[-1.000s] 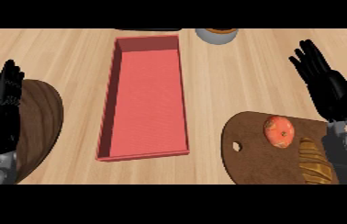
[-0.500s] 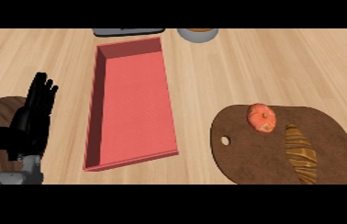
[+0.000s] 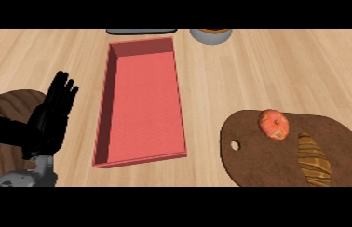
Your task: Pick the croissant from the cutting board and place it in the cardboard box
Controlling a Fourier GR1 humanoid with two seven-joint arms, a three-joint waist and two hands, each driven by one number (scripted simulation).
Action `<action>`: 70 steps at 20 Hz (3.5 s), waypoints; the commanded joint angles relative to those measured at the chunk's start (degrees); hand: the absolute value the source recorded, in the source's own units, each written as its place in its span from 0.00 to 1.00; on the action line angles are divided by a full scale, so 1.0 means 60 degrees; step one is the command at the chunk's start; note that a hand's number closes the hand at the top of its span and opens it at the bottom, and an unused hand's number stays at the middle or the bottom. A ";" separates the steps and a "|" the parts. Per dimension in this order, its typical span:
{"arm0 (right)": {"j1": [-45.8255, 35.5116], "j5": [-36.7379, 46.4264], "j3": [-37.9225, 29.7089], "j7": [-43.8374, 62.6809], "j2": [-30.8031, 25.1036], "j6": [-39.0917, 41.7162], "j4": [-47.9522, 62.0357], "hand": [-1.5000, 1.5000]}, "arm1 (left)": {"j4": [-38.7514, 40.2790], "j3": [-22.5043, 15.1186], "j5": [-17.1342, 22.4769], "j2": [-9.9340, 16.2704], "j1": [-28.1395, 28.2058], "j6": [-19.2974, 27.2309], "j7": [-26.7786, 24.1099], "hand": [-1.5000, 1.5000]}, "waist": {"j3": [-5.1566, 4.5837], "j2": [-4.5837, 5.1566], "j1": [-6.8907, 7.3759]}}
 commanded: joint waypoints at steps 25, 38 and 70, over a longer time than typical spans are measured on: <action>0.0144 0.0027 0.0582 0.7900 -0.0025 0.3148 -0.6077 0.00 | -0.0289 0.0448 -0.0479 -0.0416 -0.0335 -0.0541 0.0766 0.50 | 0.0002 0.0034 0.0342; -0.0628 0.2389 0.0922 0.7674 0.2277 0.3697 -0.5816 0.00 | -0.0502 0.0616 -0.0864 -0.1048 0.0381 -0.1072 0.0474 0.50 | 0.0004 0.0027 0.0333; -0.1823 0.5396 0.1056 0.6944 0.3942 0.4797 -0.4417 0.00 | 0.0926 0.1781 -0.1313 -0.1617 -0.0435 -0.2168 0.0083 0.50 | 0.0002 0.0035 0.0305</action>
